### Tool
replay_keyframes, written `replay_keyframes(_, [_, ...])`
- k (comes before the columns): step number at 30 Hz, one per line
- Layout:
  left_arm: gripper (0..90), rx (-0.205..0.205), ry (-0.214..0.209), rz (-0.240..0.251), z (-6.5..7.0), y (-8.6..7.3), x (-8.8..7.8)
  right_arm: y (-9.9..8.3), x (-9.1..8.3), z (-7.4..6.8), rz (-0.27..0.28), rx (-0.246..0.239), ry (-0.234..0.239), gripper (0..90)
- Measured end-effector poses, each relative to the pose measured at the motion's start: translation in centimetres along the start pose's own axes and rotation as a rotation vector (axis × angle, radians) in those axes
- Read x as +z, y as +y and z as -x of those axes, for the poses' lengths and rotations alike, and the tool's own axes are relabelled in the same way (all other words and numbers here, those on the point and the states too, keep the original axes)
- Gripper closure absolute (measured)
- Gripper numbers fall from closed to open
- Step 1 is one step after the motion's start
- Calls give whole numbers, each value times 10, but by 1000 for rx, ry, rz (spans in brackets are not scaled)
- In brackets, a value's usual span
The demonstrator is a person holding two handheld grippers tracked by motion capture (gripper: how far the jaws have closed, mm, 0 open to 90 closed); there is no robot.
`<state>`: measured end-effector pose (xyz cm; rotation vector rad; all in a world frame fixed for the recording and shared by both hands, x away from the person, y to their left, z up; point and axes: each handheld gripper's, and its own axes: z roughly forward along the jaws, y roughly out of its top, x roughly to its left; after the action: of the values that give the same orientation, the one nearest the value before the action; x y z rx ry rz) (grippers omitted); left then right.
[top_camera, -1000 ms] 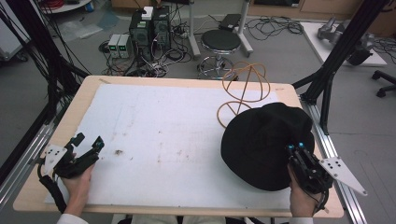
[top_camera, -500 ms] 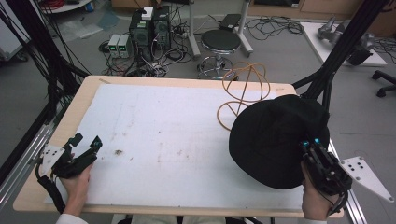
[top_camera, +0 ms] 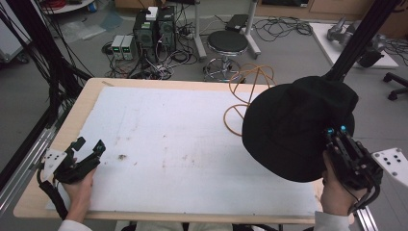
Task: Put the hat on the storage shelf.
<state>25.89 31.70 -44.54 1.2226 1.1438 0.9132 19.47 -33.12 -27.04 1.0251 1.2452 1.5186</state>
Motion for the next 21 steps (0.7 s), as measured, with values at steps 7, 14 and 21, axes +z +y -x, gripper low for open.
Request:
replay_keyframes(7, [265,5,-6,-1,2,0,0,6,29,-10,21,-2,14,862])
replay_keyframes(14, [265,6,-7,-3,2,-1,0,3,54,-13,44,23,3,862])
replay_keyframes(21, [265,2,5,9,0,1,-2,1,70,-12,80,48,-27,863])
